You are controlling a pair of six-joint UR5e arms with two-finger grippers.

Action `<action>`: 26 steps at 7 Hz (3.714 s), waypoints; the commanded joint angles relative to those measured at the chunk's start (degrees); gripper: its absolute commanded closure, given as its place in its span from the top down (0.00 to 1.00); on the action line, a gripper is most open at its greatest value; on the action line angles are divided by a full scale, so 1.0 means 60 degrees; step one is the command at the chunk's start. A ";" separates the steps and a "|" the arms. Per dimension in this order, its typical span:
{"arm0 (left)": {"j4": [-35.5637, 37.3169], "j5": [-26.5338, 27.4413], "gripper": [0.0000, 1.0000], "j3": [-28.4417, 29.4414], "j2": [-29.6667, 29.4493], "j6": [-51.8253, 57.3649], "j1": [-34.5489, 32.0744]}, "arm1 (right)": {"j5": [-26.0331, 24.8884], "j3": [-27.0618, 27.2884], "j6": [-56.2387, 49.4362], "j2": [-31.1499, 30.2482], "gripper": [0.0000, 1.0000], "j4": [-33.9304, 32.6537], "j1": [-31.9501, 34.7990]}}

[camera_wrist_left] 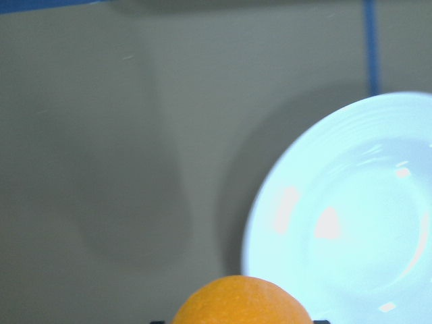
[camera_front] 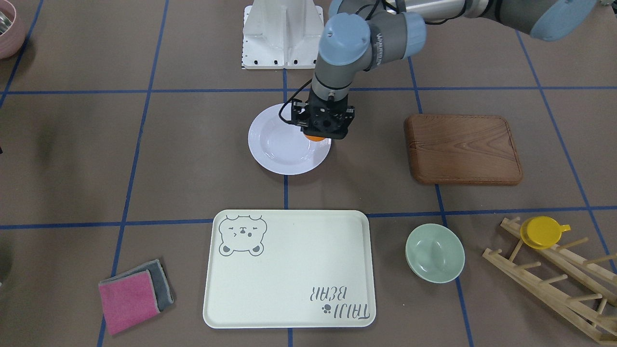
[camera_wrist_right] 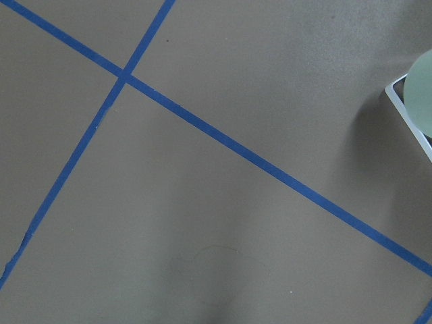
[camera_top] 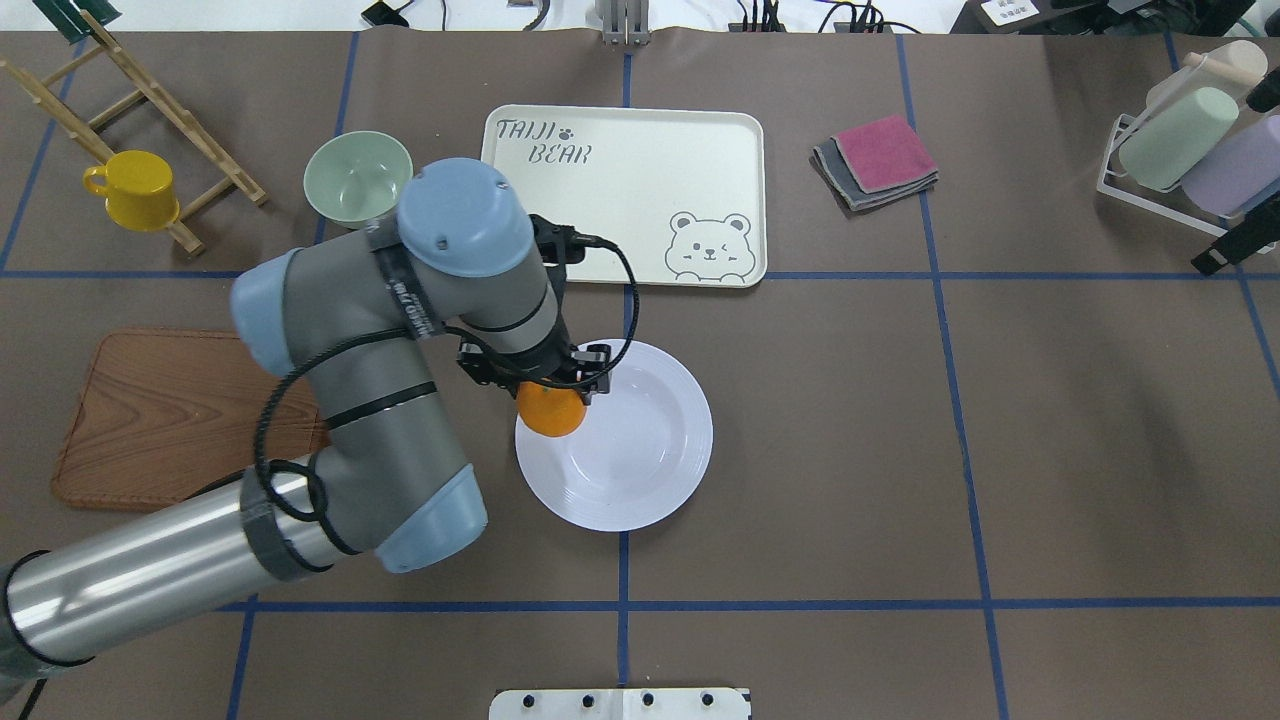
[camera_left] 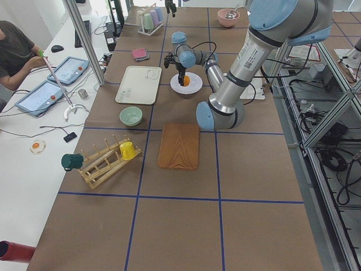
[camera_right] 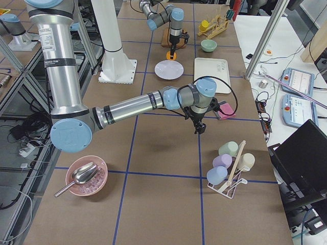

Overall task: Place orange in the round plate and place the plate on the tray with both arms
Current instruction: 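Carry the orange with the left gripper onto the white plate, then release the orange, withdraw the left arm while the right arm approaches, then hook the right gripper against the plate rim nearest the robot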

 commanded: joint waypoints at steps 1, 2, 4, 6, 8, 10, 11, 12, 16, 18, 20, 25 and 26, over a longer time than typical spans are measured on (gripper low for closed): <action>-0.0184 0.0586 0.00 0.0921 -0.0568 -0.0101 0.0557 | 0.0000 -0.0033 0.0078 0.0064 1.00 -0.0002 -0.0074; -0.0345 0.0601 0.00 0.1097 -0.0611 -0.0144 0.0676 | 0.0000 -0.0048 0.0078 0.0064 1.00 -0.0002 -0.0089; -0.1017 0.1271 0.32 0.1477 -0.0597 -0.0174 0.1027 | -0.0015 -0.0063 0.0078 0.0064 1.00 -0.0002 -0.0119; -0.1211 0.1289 0.99 0.1552 -0.0553 -0.0130 0.1028 | -0.0015 -0.0063 0.0078 0.0064 1.00 -0.0002 -0.0119; -0.1167 0.1304 0.99 0.1145 -0.0481 -0.0057 0.0868 | -0.0015 -0.0033 0.0209 0.0079 1.00 0.0013 -0.0235; -0.1079 0.1100 0.99 -0.0927 0.1209 0.0379 0.0313 | 0.0000 0.0083 0.2278 0.0532 0.99 0.0013 -0.0863; -0.1079 0.0867 0.99 -0.1663 0.2060 0.1586 -0.0081 | 0.0029 0.0055 0.3436 0.0620 0.99 0.0709 -0.1083; -0.1108 0.0444 0.99 -0.1888 0.2678 0.2353 -0.0694 | 0.0044 -0.0105 0.6159 0.0621 0.99 0.2659 -0.1767; -0.1255 -0.1208 0.99 -0.2476 0.4554 0.5440 -0.2978 | -0.1995 -0.0370 1.5580 0.0606 0.99 0.9269 -0.3965; -0.1182 -0.2572 0.99 -0.2403 0.5580 0.8103 -0.4807 | -0.5184 -0.0327 1.9399 0.0490 0.99 1.1999 -0.5996; -0.1108 -0.3278 0.99 -0.1645 0.5658 0.9825 -0.6043 | -0.9163 -0.0355 2.1006 0.0460 0.99 1.3352 -0.8397; -0.1108 -0.3281 0.99 -0.1626 0.5672 0.9904 -0.6120 | -1.3857 -0.2227 2.1275 0.1057 0.99 1.5950 -1.1457; -0.1108 -0.3295 0.99 -0.1670 0.5672 0.9904 -0.6120 | -1.3843 -0.2477 2.1274 0.1118 0.99 1.5950 -1.1457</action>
